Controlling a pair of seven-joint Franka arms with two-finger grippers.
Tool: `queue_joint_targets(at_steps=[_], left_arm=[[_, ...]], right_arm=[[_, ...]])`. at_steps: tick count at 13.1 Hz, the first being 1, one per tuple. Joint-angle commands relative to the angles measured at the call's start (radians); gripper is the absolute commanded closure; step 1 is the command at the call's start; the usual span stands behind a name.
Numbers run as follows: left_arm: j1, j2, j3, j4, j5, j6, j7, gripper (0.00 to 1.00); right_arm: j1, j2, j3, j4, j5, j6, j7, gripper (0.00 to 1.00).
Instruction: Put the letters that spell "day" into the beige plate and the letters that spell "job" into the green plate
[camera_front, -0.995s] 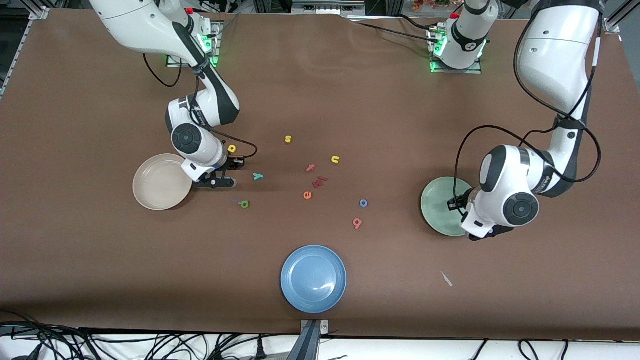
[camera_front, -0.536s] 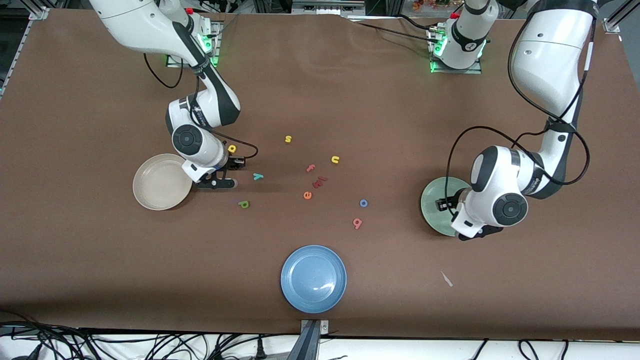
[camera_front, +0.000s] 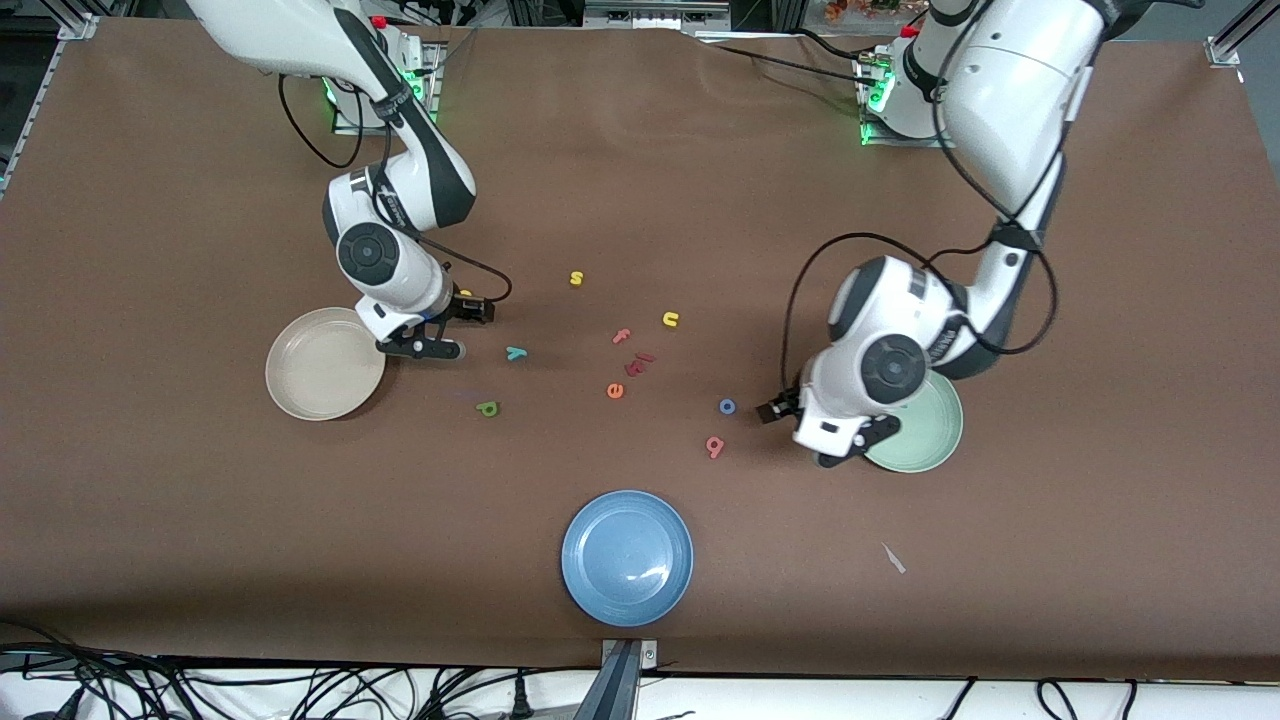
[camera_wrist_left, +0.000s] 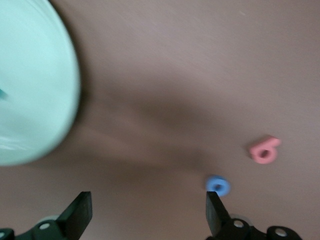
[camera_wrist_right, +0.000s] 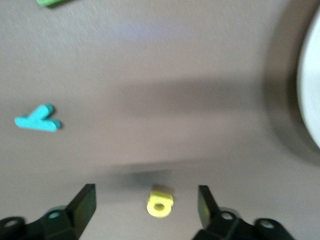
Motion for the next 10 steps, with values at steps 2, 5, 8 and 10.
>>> queue_joint_targets(at_steps=[2, 5, 8, 10], left_arm=[[-0.077, 0.083, 0.016, -0.004, 0.001, 0.144, -0.138, 0.00], [-0.092, 0.122, 0.014, -0.004, 0.001, 0.181, -0.141, 0.05], [-0.102, 0.142, 0.016, -0.004, 0.002, 0.219, -0.137, 0.33], [-0.102, 0.139, 0.017, -0.002, 0.002, 0.219, -0.135, 0.44]], right_arm=[[-0.001, -0.076, 0.006, -0.155, 0.010, 0.109, 0.009, 0.01], [-0.001, -0.067, 0.026, -0.210, 0.011, 0.204, 0.026, 0.07], [0.001, -0.054, 0.040, -0.209, 0.011, 0.212, 0.038, 0.14], [0.001, -0.050, 0.040, -0.201, 0.010, 0.214, 0.038, 0.16]])
